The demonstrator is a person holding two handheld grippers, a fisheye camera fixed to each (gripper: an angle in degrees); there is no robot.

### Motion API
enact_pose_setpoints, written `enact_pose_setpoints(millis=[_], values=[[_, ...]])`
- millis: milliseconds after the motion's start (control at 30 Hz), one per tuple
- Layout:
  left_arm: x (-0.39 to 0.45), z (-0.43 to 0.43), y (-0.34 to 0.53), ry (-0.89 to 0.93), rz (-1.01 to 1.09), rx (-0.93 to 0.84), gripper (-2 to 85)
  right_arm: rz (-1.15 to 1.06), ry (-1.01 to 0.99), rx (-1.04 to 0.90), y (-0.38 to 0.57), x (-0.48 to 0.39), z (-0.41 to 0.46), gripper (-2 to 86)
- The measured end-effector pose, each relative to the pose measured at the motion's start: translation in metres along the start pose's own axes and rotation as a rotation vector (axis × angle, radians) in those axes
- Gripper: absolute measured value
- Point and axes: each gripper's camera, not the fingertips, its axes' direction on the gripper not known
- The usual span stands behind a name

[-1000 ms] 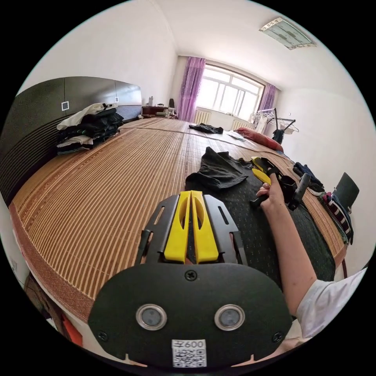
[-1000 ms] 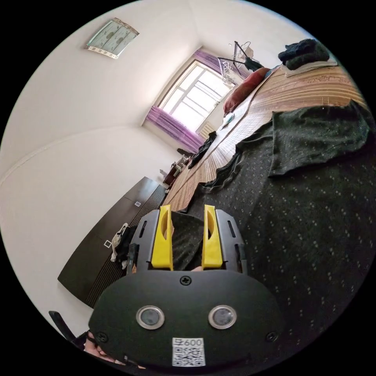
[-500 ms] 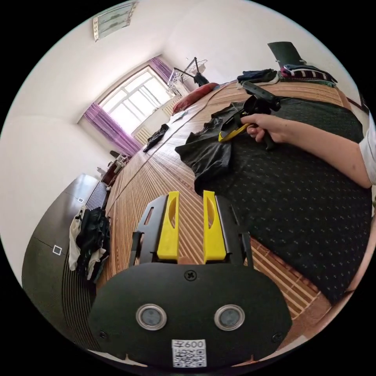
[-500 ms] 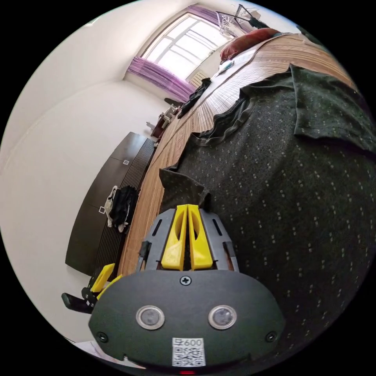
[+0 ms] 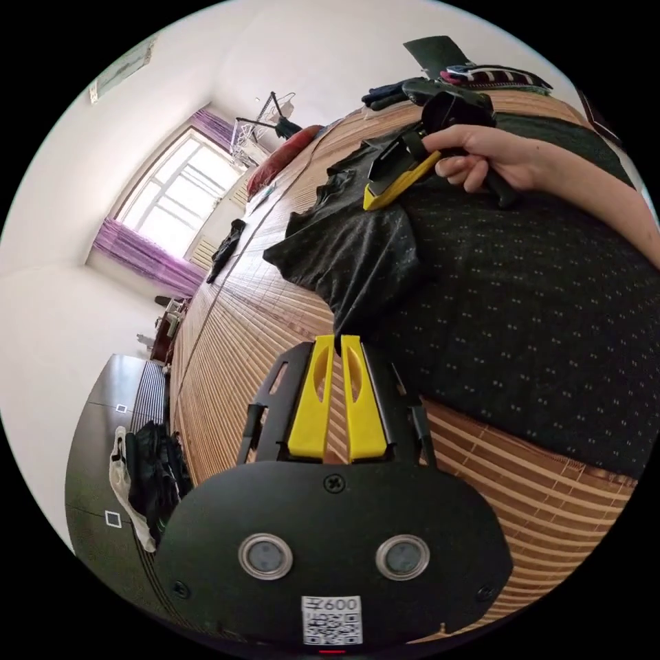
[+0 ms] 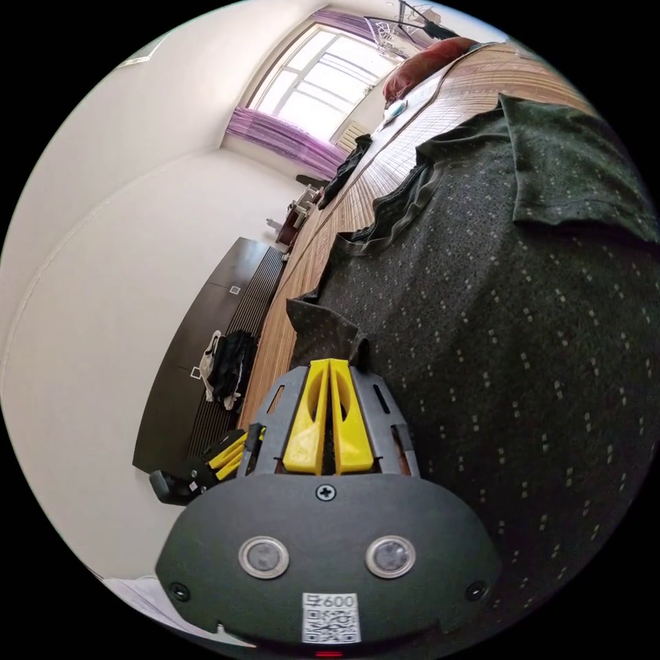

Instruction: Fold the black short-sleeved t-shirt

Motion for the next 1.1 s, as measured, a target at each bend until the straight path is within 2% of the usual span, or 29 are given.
enact_pose_setpoints(millis=[133,267,433,533,567,633,700,833,1000,1100], values=[[0.017,0.000,0.014,-0.142,0.251,0.004,2.6,0.002,0.000,0.003,-0.003,0.004,-0.003,-0.8],[0.019,-0.005,0.021,-0.184,0.308,0.041,2.2,0.006,0.000,0.002,-0.005,0.007,-0.005,-0.8],[-0.029,-0.025,0.050,-0.055,0.088,0.130,2.3,0.014,-0.009,0.011,-0.006,0.011,-0.009,-0.8],[-0.083,-0.047,0.077,0.000,-0.276,0.236,2.9,0.008,0.000,0.015,-0.006,0.010,-0.011,-0.8],[-0.089,-0.050,0.075,0.006,-0.321,0.247,3.2,0.008,-0.003,0.011,-0.006,0.010,-0.011,-0.8],[-0.092,-0.060,0.059,0.069,-0.300,0.282,4.3,0.016,-0.013,0.009,-0.007,0.013,-0.012,-0.9],[-0.077,-0.069,0.027,0.147,-0.164,0.310,7.1,0.023,-0.023,0.010,-0.007,0.015,-0.013,-0.8],[-0.053,-0.061,-0.005,0.178,-0.064,0.260,7.7,0.020,-0.020,0.010,-0.008,0.014,-0.015,-0.8],[-0.070,-0.038,-0.008,0.302,-0.200,0.133,7.0,0.025,-0.026,0.007,-0.008,0.014,-0.016,-0.9],[-0.082,-0.040,-0.007,0.311,-0.284,0.120,5.6,0.023,-0.021,0.006,-0.008,0.012,-0.017,-0.9]])
